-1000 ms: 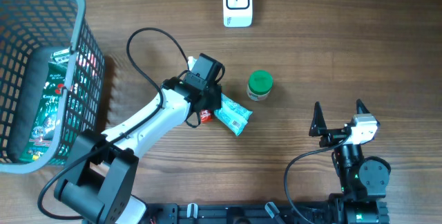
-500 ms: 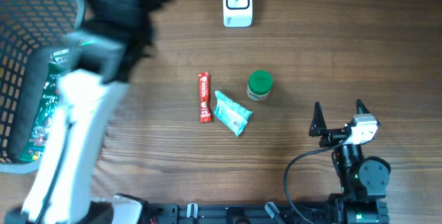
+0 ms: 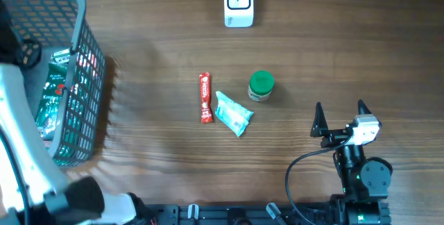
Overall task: Scan the item barcode
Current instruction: 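Reach into the basket and grasp the green 3M glove pack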
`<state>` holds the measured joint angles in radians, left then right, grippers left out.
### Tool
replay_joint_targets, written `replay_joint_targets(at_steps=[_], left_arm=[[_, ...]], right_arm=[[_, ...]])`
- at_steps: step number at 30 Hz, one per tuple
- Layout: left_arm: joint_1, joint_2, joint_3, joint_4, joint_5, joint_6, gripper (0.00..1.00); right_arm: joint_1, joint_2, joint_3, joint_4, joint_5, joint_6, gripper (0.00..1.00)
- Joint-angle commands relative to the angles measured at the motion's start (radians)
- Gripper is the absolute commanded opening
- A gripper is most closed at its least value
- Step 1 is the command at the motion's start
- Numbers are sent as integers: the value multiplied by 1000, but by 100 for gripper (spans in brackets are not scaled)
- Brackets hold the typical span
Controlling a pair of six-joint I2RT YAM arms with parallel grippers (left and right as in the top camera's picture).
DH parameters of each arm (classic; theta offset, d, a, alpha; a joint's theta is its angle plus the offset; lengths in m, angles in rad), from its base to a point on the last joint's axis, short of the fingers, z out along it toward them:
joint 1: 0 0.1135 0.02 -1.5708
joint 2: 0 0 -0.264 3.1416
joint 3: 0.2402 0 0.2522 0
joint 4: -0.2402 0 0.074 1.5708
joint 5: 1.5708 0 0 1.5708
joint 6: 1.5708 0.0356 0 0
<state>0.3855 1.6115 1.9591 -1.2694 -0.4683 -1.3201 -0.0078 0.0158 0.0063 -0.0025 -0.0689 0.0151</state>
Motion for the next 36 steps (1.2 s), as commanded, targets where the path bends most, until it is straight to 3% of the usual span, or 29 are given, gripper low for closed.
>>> replay_joint_targets(at_steps=[1, 6, 9, 28, 36], left_arm=[[85, 111, -10, -86, 99, -245, 100], [172, 235, -10, -245, 315, -533, 100], [190, 290, -10, -286, 344, -603, 100], [177, 582, -27, -306, 246, -596, 100], [173, 593, -249, -82, 232, -596, 100]], right_arm=[[-5, -2, 0, 3, 14, 12, 100], [-5, -2, 0, 3, 14, 13, 100], [-5, -2, 0, 3, 14, 13, 100], [-5, -2, 0, 3, 14, 13, 100], [-5, -2, 0, 3, 14, 13, 100]])
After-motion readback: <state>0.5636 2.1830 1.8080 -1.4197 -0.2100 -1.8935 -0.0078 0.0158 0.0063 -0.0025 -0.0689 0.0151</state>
